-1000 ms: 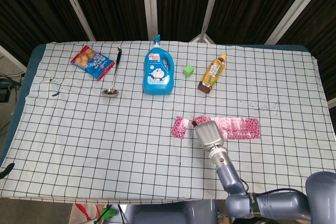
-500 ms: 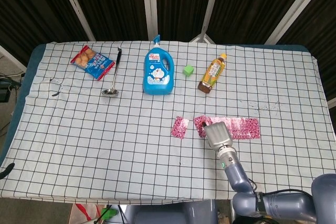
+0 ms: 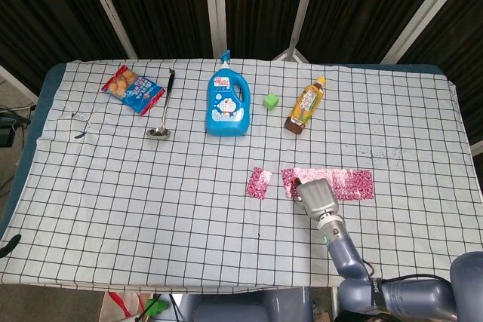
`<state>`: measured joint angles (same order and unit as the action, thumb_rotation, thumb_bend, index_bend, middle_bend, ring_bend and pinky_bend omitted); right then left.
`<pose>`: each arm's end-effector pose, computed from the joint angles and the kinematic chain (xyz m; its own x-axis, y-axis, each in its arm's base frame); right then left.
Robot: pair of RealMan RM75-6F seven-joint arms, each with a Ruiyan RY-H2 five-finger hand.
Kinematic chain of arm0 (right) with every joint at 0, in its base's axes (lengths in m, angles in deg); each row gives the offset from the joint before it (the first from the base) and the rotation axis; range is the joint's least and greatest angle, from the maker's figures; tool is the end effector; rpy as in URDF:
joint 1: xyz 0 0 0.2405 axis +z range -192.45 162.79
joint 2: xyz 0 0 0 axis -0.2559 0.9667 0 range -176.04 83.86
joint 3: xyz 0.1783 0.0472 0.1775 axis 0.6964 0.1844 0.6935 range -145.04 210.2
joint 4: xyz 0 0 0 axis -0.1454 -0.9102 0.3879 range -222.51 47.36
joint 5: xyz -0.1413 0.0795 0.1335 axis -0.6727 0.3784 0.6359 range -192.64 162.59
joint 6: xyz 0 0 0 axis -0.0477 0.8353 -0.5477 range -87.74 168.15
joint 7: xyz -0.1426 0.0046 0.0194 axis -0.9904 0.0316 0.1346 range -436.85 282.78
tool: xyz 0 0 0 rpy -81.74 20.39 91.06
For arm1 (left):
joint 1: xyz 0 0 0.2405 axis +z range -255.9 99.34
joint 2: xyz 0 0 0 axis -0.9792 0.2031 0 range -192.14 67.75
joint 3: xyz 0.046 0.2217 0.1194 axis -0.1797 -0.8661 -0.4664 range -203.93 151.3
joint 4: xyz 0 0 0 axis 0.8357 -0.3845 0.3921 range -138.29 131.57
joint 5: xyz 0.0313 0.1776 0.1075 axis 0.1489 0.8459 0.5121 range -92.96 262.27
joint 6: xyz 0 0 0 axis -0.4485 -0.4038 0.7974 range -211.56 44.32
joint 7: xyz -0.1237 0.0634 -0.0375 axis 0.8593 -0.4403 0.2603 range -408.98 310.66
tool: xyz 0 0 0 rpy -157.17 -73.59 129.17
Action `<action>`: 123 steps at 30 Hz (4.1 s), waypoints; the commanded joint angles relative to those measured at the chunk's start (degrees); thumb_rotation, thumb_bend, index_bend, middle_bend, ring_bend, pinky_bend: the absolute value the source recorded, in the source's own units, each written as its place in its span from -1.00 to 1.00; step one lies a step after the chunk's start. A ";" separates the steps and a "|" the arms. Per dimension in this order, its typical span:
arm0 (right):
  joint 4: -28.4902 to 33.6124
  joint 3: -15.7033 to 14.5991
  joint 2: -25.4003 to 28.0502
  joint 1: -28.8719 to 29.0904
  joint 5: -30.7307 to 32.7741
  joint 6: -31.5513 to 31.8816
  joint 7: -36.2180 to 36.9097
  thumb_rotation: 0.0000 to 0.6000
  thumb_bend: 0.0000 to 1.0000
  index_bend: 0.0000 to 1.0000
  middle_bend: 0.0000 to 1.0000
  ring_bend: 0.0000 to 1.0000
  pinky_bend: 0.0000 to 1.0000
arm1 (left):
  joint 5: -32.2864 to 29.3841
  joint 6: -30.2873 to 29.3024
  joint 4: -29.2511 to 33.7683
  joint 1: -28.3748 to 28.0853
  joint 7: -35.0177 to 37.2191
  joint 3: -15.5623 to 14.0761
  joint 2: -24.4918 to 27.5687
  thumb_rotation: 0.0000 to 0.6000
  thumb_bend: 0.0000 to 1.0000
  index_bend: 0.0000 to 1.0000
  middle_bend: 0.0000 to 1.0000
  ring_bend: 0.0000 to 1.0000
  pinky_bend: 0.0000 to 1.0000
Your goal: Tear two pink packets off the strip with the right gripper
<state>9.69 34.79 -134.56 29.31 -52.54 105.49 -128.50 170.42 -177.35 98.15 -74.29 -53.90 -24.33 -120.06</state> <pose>-0.1753 -0.2961 -0.0285 0.6788 -0.3940 0.6196 -0.7293 -0.2635 0.6314 -0.3044 0.1291 0.1970 0.4360 -0.0627 0.8978 0.8947 0.1375 -0.4249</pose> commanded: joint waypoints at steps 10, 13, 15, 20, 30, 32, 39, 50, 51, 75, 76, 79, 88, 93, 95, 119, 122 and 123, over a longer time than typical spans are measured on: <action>4.06 -3.12 2.13 -2.22 -4.14 1.97 1.16 1.00 0.61 -0.57 0.69 0.78 0.42 | 0.18 0.10 0.03 -0.04 -0.24 -0.10 -0.06 1.00 -0.45 -0.73 -1.00 -1.00 -0.83; 4.66 -4.02 2.25 -2.84 -5.66 2.21 1.68 1.00 0.61 -0.57 0.69 0.78 0.42 | 0.24 0.11 0.10 -0.03 -0.45 -0.15 -0.12 1.00 -0.45 -0.73 -1.00 -1.00 -0.83; 5.09 -4.60 2.29 -3.24 -6.78 2.47 1.93 1.00 0.61 -0.57 0.69 0.78 0.42 | 0.23 0.07 0.13 -0.02 -0.56 -0.14 -0.15 1.00 -0.45 -0.73 -1.00 -1.00 -0.83; 6.07 -5.84 2.13 -3.95 -8.98 2.96 1.92 1.00 0.62 -0.57 0.69 0.78 0.42 | 0.09 0.29 0.18 -0.11 -0.81 -0.12 -0.22 1.00 -0.45 -0.73 -1.00 -1.00 -0.83; 6.85 -7.28 1.45 -5.13 -11.25 3.72 1.33 1.00 0.62 -0.57 0.69 0.78 0.42 | -0.19 0.16 0.13 0.00 -0.06 0.02 0.05 1.00 -0.45 -0.73 -1.00 -1.00 -0.83; 7.28 -7.65 1.50 -5.43 -11.89 4.02 1.19 1.00 0.61 -0.57 0.69 0.78 0.42 | -0.06 0.17 0.11 -0.01 0.00 -0.01 0.07 1.00 -0.45 -0.73 -1.00 -1.00 -0.83; 10.00 -9.59 2.37 -6.67 -14.33 5.26 0.12 1.00 0.61 -0.57 0.69 0.78 0.42 | 0.06 0.09 0.07 0.03 0.11 -0.05 0.09 1.00 -0.45 -0.73 -1.00 -1.00 -0.83; 15.40 -13.59 5.52 -9.20 -18.46 7.15 -1.00 1.00 0.61 -0.57 0.69 0.78 0.42 | 0.27 0.03 0.11 0.06 -0.06 -0.14 0.04 1.00 -0.45 -0.72 -1.00 -1.00 -0.83; 15.90 -14.03 5.93 -9.47 -18.78 7.24 -0.95 1.00 0.61 -0.57 0.69 0.78 0.42 | 0.26 0.01 0.11 0.07 -0.06 -0.13 0.05 1.00 -0.45 -0.72 -1.00 -1.00 -0.83; 9.13 -7.03 3.33 -8.84 -14.64 3.27 1.07 1.00 0.61 -0.60 0.69 0.78 0.42 | -0.27 -0.45 0.22 0.34 -0.70 0.11 -0.05 1.00 -0.45 -0.72 -1.00 -1.00 -0.83; 8.78 -6.88 3.12 -8.78 -14.39 3.02 1.14 1.00 0.62 -0.60 0.69 0.78 0.42 | -0.37 -0.45 0.22 0.36 -0.71 0.14 -0.06 1.00 -0.45 -0.72 -1.00 -1.00 -0.83; 8.18 -6.66 2.75 -8.72 -14.06 2.56 1.28 1.00 0.62 -0.60 0.69 0.78 0.42 | -0.50 -0.30 0.25 0.30 -0.84 0.17 -0.09 1.00 -0.45 -0.72 -1.00 -1.00 -0.83; 9.61 -7.76 3.19 -9.45 -15.65 3.03 1.25 1.00 0.61 -0.60 0.69 0.78 0.42 | -0.17 0.04 0.37 0.12 -1.31 -0.02 -0.19 1.00 -0.45 -0.72 -1.00 -1.00 -0.83; 10.47 -9.12 3.32 -10.16 -16.73 3.31 1.09 1.00 0.62 -0.60 0.69 0.78 0.42 | -0.20 -0.06 0.38 0.19 -1.17 -0.01 -0.14 1.00 -0.45 -0.72 -1.00 -1.00 -0.83; 10.89 -9.91 3.33 -10.65 -17.58 3.59 1.11 1.00 0.62 -0.60 0.69 0.78 0.42 | -0.20 -0.02 0.38 0.18 -1.10 -0.02 -0.11 1.00 -0.45 -0.72 -1.00 -1.00 -0.83; 13.98 -13.69 4.89 -15.62 -29.36 7.71 3.40 1.00 0.61 -0.60 0.69 0.77 0.42 | 0.06 0.04 0.44 0.11 -1.64 -0.09 -0.31 1.00 -0.45 -0.72 -1.00 -1.00 -0.83; 12.88 -10.34 4.41 -16.60 -33.67 11.31 8.16 1.00 0.62 -0.68 0.46 0.60 0.28 | -0.10 0.07 0.43 0.11 -1.59 -0.03 -0.30 1.00 -0.45 -0.72 -1.00 -1.00 -0.83; 12.57 -9.35 4.44 -17.05 -35.00 12.66 10.12 1.00 0.62 -0.72 0.32 0.49 0.17 | -0.15 0.08 0.42 0.11 -1.56 -0.01 -0.28 1.00 -0.45 -0.72 -1.00 -1.00 -0.83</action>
<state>23.19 22.81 -129.81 13.24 -84.33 115.12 -122.26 170.29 -177.28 98.57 -74.18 -55.47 -24.36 -120.35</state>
